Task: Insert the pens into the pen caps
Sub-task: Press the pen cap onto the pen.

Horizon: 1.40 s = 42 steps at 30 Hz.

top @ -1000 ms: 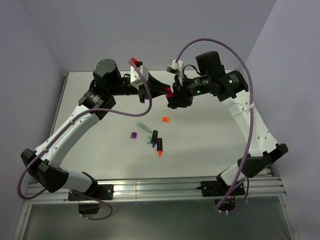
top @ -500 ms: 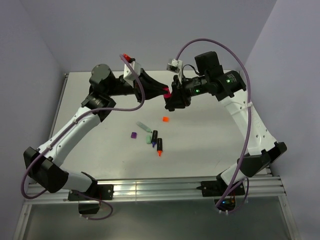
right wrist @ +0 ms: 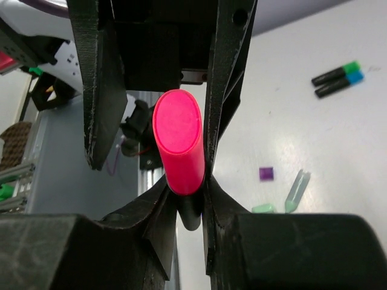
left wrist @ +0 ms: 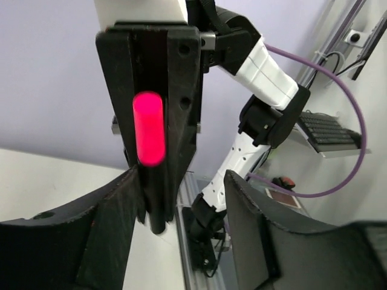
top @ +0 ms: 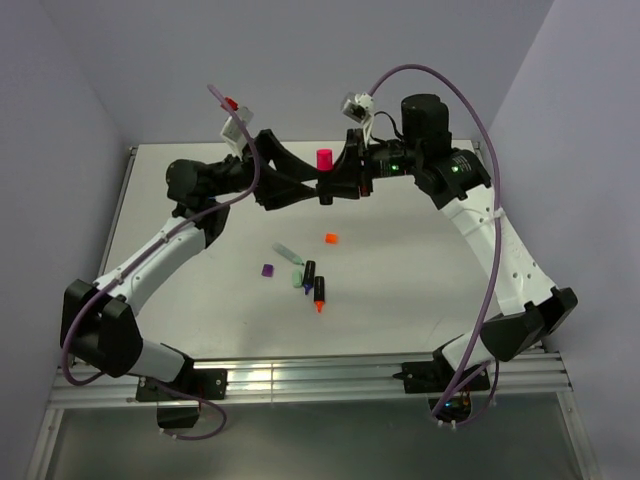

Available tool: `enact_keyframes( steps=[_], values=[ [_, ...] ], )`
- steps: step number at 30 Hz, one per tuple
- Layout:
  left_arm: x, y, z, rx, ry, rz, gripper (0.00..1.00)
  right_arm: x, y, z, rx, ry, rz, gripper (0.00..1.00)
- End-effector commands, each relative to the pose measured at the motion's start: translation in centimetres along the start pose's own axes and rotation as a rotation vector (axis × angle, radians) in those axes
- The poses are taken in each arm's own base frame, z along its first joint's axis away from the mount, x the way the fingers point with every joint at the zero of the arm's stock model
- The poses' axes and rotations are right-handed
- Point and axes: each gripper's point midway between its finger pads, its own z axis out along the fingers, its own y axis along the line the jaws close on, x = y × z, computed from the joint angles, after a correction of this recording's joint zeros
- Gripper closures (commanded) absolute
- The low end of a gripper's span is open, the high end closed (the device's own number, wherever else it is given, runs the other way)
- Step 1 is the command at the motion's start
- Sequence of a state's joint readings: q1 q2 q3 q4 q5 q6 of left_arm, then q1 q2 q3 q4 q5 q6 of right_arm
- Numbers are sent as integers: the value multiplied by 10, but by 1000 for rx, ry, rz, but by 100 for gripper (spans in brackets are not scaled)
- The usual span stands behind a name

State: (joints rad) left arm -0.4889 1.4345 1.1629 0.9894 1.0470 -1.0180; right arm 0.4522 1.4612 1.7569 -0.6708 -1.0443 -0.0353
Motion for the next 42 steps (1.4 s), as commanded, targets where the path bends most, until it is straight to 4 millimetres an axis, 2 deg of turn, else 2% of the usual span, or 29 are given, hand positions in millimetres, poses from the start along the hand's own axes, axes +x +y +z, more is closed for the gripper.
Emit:
enact_keyframes(
  steps=[1,2,6,13,16,18,22,32,38,42],
  values=[
    [1,-32,-11,90,104,-46,37,-61,4,-16,36,-193,-217,100],
    [-5,-31,-14,80,99,-14,36,-60,3,-17,36,-194,-209,100],
    [-6,-37,-18,62,95,-6,37,-54,5,-14,15,-201,-171,100],
    [-19,-29,-15,15,22,-16,38,-54,19,-14,-57,-210,-130,100],
    [-30,-23,-11,-7,-11,-20,39,-54,26,-14,-72,-211,-131,100],
    [-33,-10,-8,-41,-21,-37,40,-49,26,-13,-72,-206,-117,100],
    [-46,-3,-3,-53,-32,-24,40,-39,27,-7,-85,-188,-99,100],
    [-40,12,3,-86,-23,-56,41,-35,34,1,-105,-179,-93,100],
    [-34,5,12,-46,-10,-62,46,-32,31,9,-107,-172,-83,100],
    [-35,1,13,-27,-25,-64,53,-30,30,10,-107,-169,-82,100]
  ],
)
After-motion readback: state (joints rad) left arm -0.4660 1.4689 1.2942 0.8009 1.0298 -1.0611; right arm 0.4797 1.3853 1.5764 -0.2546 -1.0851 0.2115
